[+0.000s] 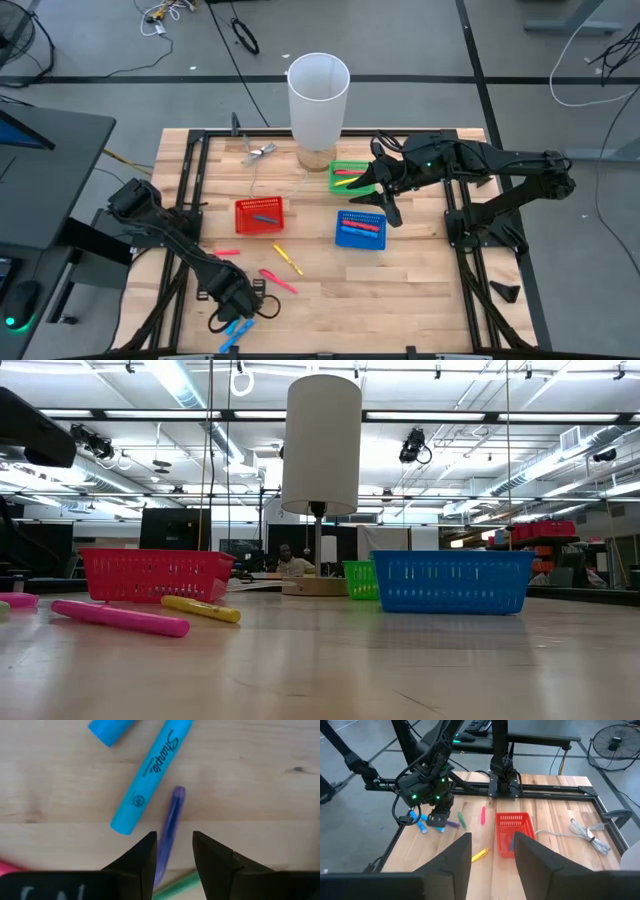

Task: Pick & Place Markers
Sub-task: Put the small purple pen into the red bin

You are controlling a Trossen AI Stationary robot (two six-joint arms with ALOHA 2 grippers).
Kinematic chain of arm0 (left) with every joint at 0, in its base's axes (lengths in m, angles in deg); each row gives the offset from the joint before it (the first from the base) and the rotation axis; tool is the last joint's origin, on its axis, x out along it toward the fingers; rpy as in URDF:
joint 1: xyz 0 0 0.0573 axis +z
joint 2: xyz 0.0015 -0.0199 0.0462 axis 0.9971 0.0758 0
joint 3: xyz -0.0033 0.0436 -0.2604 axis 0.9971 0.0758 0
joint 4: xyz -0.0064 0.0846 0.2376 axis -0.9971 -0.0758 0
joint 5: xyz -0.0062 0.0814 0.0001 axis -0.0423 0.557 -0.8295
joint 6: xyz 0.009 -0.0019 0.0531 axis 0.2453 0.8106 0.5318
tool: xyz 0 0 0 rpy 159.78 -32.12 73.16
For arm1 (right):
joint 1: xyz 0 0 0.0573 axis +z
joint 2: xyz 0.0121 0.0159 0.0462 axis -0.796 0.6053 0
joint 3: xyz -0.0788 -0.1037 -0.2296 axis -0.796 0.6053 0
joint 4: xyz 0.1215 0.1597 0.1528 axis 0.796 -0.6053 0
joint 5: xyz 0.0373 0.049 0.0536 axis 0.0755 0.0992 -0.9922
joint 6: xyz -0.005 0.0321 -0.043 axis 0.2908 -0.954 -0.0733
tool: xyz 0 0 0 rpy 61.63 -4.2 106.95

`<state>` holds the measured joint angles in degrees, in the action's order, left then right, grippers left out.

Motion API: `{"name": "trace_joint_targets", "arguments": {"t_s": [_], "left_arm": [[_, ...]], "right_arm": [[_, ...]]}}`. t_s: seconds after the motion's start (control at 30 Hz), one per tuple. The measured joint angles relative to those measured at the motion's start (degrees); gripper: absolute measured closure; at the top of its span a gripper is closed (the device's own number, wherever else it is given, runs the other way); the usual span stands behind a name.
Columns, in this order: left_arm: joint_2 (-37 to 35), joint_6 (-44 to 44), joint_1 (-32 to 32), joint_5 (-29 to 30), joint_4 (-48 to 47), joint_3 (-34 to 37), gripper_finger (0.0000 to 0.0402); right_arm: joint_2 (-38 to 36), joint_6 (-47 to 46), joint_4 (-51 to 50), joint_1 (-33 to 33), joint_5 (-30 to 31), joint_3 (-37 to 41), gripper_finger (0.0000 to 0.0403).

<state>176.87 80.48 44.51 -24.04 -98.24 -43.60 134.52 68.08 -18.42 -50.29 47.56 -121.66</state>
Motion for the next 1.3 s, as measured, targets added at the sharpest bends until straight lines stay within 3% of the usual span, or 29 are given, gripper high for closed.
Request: {"name": "trace_joint_targets", "arguments": {"t_s": [0.53, 0.9, 1.03, 1.23, 1.3], "left_arm": [[-0.30, 2.14, 0.04, 1.04, 10.54, 8.34, 0.0271], [-0.17, 0.09, 2.27, -4.26, 11.49, 8.75, 0.0272], [-0.15, 0.07, 2.51, -4.36, 11.86, 8.78, 0.0295], [-0.15, 0.00, 2.54, -4.42, 12.40, 8.78, 0.0362], [-0.13, 0.00, 2.49, -4.81, 12.71, 8.78, 0.0364]], "right_arm": [[0.00, -2.32, -0.02, 0.02, -0.02, 0.02, 0.0256], [0.00, -2.99, 0.00, 0.00, -0.02, 0.00, 0.0256], [0.00, -2.97, 0.00, 0.00, -0.01, 0.01, 0.0256], [0.00, -3.04, 0.02, 0.00, -0.01, 0.00, 0.0256], [0.00, -3.04, 0.02, 0.00, 0.00, 0.02, 0.0256]]}}
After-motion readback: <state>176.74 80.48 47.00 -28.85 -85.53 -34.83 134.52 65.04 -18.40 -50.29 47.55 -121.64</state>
